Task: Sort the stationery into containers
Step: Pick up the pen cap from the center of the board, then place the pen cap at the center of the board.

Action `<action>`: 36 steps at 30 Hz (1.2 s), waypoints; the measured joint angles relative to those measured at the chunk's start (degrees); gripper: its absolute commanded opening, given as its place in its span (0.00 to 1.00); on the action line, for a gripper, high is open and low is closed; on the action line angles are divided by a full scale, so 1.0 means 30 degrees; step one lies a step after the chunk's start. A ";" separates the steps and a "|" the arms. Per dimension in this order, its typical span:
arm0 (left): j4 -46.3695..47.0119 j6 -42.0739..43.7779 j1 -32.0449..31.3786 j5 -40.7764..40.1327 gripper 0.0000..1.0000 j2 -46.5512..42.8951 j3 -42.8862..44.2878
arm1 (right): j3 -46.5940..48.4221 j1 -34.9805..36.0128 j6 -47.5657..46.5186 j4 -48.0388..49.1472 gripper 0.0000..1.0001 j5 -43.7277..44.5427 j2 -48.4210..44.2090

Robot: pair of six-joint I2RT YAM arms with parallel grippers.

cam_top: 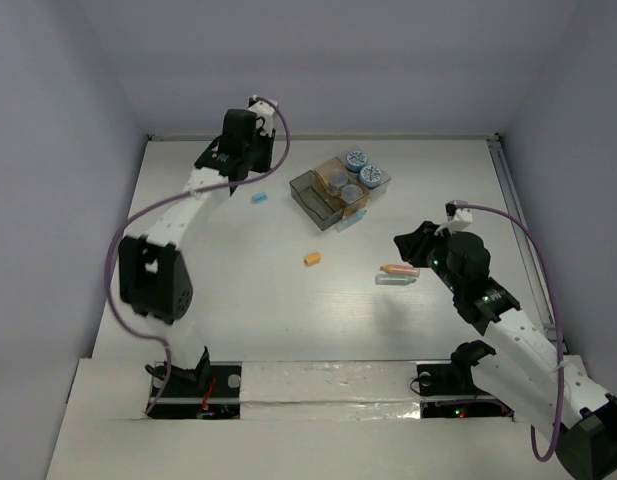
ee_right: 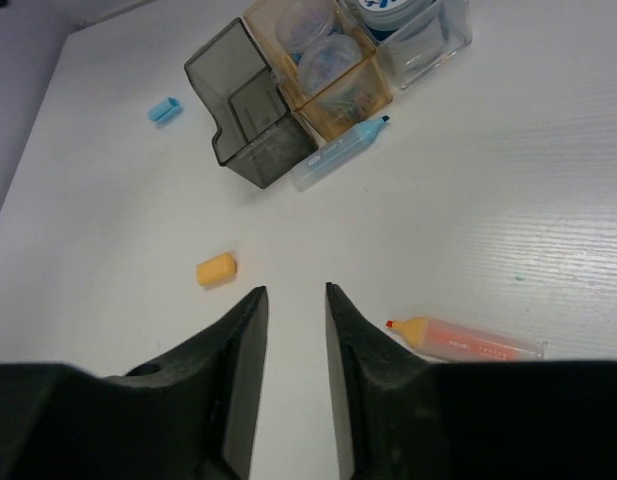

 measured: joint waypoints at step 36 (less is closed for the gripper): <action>0.1938 -0.3330 -1.3369 0.0051 0.67 -0.0488 -1.0382 | 0.0393 0.0000 -0.0590 -0.1341 0.40 -0.0831 0.1566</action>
